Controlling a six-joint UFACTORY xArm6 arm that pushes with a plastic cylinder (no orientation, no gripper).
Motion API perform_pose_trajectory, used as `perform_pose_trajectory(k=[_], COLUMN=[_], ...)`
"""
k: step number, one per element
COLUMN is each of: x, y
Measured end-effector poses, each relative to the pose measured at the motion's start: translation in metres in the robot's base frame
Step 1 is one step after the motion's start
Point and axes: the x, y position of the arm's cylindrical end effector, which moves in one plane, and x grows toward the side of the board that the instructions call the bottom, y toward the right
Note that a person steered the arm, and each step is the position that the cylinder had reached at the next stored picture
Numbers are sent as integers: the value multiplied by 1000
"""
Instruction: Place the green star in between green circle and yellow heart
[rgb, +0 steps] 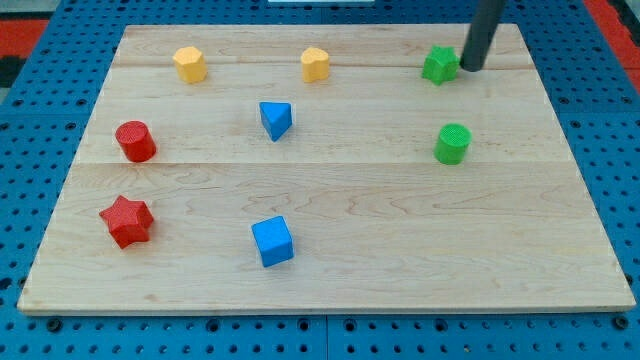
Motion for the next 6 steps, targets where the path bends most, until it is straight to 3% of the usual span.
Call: perform_pose_trajectory(k=[2, 4, 5, 6], x=[-7, 84, 68, 37], y=[-35, -132, -81, -73])
